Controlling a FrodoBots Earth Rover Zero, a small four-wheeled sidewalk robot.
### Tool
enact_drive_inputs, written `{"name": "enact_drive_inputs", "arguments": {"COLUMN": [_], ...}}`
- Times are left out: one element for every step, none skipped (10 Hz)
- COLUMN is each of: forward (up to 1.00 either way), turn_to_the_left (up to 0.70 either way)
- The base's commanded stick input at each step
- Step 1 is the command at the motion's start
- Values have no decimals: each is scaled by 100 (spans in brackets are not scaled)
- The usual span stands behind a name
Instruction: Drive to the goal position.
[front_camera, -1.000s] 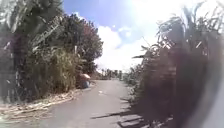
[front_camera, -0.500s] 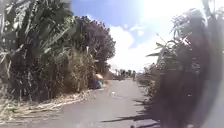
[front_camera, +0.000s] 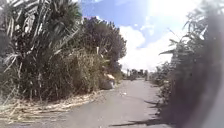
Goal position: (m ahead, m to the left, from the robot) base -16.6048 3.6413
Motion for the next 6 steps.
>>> {"name": "enact_drive_inputs", "arguments": {"forward": [30, 30, 30, 30, 30, 30], "turn_to_the_left": [66, 66, 66, 66, 66, 66]}}
